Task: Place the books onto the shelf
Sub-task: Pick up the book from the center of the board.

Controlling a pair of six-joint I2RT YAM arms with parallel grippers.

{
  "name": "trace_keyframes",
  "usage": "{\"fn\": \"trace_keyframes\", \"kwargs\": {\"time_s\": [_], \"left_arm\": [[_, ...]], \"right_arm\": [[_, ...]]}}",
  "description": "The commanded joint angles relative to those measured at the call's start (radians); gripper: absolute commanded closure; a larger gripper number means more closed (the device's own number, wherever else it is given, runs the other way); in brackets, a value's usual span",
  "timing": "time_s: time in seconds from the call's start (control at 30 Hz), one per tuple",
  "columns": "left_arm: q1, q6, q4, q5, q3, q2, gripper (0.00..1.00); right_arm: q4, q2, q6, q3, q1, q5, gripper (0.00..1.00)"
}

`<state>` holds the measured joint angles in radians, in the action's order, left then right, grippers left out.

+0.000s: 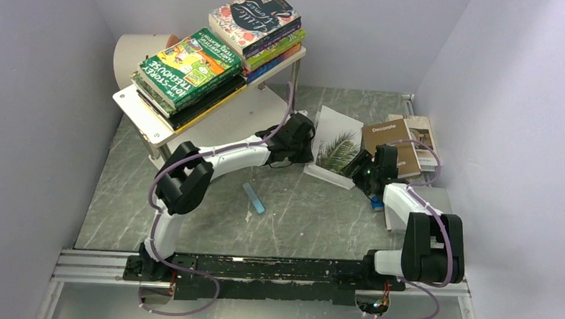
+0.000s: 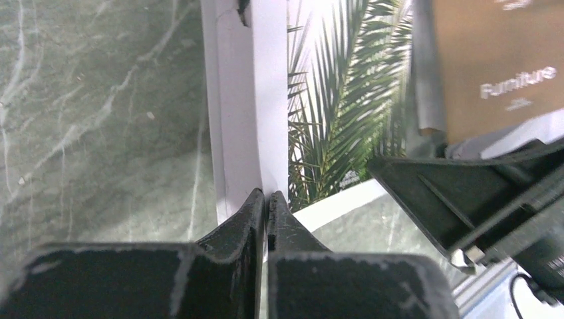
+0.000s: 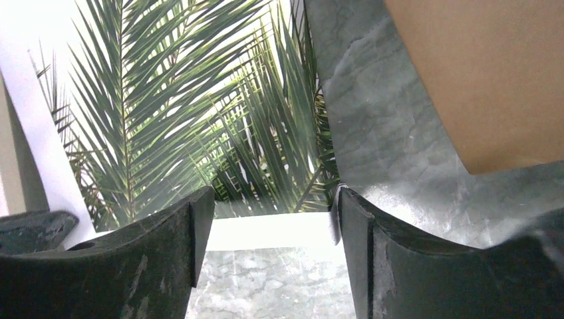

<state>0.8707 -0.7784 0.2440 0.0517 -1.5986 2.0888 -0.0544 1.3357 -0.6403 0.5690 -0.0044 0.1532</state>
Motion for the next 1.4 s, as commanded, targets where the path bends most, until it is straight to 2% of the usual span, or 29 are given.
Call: {"fn": "trace_keyframes", "kwargs": {"time_s": [0.0,0.13,0.23,0.47,0.67,0.9,1.13,1.37], "left_arm": [[0.026,0.019,-0.012,-0.04,0.024,-0.101,0.95],[0.034,0.04,0.025,-0.041,0.025,-0.162,0.95],[0.034,0.058,0.057,-0.042,0.013,-0.189,0.95],[0.034,0.135,0.143,-0.074,-0.057,-0.209,0.95],[0.042,0.267,0.193,-0.107,-0.075,-0.225,0.95],[0.129,0.382,0.263,-0.096,-0.146,-0.202,0.95],[0.207,0.402,0.313,-0.054,-0.238,-0.16,0.95],[0.259,0.407,0.339,0.007,-0.266,-0.119,0.95]], "right_arm": [[-0.047,-0.039,-0.042,-0.007,0.008,0.02,0.26],[-0.063,-0.088,-0.055,0.015,-0.022,0.058,0.18],[-0.074,-0.119,-0.073,0.025,-0.033,0.08,0.15],[-0.056,-0.181,-0.107,0.015,-0.07,0.124,0.13],[-0.054,-0.181,-0.075,0.048,-0.075,0.229,0.13],[-0.034,-0.179,-0.087,0.083,-0.075,0.283,0.12],[-0.02,-0.169,-0.111,0.108,-0.075,0.25,0.07],[-0.13,-0.281,-0.098,0.168,-0.077,0.154,0.06]]}}
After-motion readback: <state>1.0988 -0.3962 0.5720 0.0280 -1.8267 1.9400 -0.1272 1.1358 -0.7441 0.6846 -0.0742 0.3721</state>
